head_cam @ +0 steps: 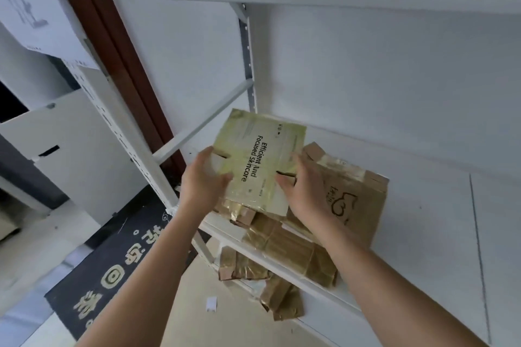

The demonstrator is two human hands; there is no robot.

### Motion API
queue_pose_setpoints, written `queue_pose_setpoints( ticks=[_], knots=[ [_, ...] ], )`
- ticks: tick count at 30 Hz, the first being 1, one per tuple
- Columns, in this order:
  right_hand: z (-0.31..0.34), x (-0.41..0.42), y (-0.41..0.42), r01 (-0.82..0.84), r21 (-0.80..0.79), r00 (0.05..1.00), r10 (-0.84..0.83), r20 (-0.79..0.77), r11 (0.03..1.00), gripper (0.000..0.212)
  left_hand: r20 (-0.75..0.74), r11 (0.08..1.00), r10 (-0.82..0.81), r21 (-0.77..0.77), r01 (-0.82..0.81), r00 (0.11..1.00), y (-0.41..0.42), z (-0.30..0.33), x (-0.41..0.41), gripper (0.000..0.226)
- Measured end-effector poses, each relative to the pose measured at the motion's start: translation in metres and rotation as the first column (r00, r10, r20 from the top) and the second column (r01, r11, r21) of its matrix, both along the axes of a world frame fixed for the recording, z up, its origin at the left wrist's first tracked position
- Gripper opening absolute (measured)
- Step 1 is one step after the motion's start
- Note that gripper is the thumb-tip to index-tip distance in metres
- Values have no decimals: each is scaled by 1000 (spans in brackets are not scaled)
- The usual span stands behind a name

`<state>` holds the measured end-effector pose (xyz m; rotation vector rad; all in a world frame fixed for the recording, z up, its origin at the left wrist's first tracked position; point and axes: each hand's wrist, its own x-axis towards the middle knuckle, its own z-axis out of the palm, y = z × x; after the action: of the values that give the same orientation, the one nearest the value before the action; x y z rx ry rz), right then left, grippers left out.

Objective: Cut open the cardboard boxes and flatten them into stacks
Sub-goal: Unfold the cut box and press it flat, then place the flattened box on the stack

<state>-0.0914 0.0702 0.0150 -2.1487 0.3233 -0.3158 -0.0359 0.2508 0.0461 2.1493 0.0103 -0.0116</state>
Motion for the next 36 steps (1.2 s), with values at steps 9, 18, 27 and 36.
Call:
queue_pose_setpoints(
  ticks=[9, 18, 27, 36],
  knots=[
    [-40, 70, 34, -317, -415, 894, 122, -431, 853, 27, -116, 898, -146, 402, 181, 982, 35, -54, 96, 66],
    [-61, 70, 36, -446, -613, 877, 179, -447, 652, 43, -219, 875, -187, 407, 264, 958, 43, -92, 110, 68],
    [-66, 68, 39, -452, -614, 862, 138, -488, 647, 39, -141, 700, -406, 588, 406, 903, 38, -114, 100, 65],
    [-44, 67, 33, -480, -498, 836, 206, -508, 722, 49, -213, 514, -402, 752, 413, 890, 8, -93, 94, 51]
  ],
)
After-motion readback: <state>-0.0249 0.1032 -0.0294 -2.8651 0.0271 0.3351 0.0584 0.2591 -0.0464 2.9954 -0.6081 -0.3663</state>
